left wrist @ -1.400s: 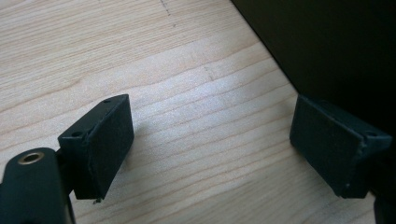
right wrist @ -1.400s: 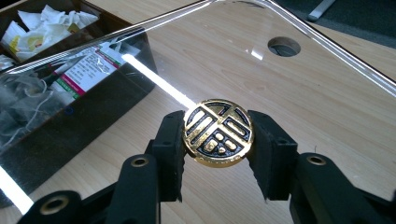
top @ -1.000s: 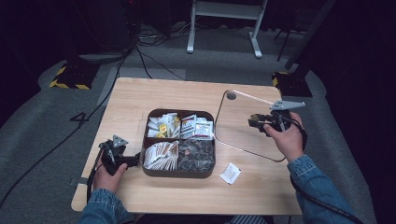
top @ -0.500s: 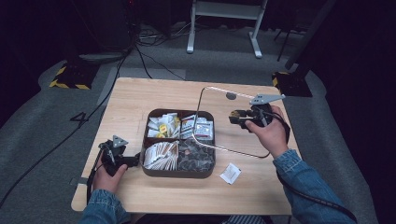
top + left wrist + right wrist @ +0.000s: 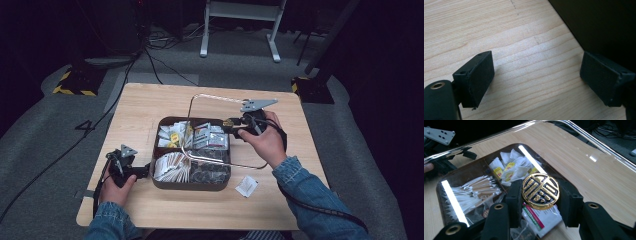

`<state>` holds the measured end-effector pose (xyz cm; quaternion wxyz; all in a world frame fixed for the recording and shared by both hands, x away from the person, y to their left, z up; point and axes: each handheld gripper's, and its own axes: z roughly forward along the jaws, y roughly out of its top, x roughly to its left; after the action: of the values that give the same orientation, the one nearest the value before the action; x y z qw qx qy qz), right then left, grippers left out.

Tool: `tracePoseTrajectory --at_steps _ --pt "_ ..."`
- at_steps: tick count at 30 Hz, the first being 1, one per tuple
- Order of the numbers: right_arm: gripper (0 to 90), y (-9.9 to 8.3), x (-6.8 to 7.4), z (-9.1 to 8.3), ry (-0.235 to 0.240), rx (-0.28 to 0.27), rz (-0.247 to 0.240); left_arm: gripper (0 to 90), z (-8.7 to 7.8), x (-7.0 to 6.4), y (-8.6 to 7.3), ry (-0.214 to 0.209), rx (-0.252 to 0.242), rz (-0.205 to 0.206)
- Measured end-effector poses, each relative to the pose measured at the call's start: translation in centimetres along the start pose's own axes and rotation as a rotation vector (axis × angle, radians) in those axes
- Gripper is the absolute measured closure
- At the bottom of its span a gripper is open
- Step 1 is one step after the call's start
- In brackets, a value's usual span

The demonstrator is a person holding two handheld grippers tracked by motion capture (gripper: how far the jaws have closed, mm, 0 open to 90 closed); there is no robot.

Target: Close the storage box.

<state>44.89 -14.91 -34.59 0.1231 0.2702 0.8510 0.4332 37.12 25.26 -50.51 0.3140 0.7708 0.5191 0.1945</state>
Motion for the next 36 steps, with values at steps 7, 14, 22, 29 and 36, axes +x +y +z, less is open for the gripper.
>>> tracePoseTrajectory --at_steps 7,14,22,29,36 --pt "58.7 0.7 1.1 2.3 0.006 0.012 -0.007 12.6 0.0 0.0 0.0 0.000 0.000 0.000" --pt "58.7 1.0 2.0 4.0 0.025 0.034 -0.014 12.6 0.0 0.0 0.0 0.000 0.000 0.000" --pt "58.7 1.1 3.5 5.9 0.047 0.046 -0.034 12.6 0.0 0.0 0.0 0.000 0.000 0.001" --pt "58.7 0.9 4.5 7.6 0.053 0.062 -0.046 12.6 0.0 0.0 0.0 0.000 0.000 0.001" --pt "58.7 0.4 5.4 9.2 0.062 0.076 -0.055 12.6 0.0 0.0 0.0 0.001 0.000 0.000"
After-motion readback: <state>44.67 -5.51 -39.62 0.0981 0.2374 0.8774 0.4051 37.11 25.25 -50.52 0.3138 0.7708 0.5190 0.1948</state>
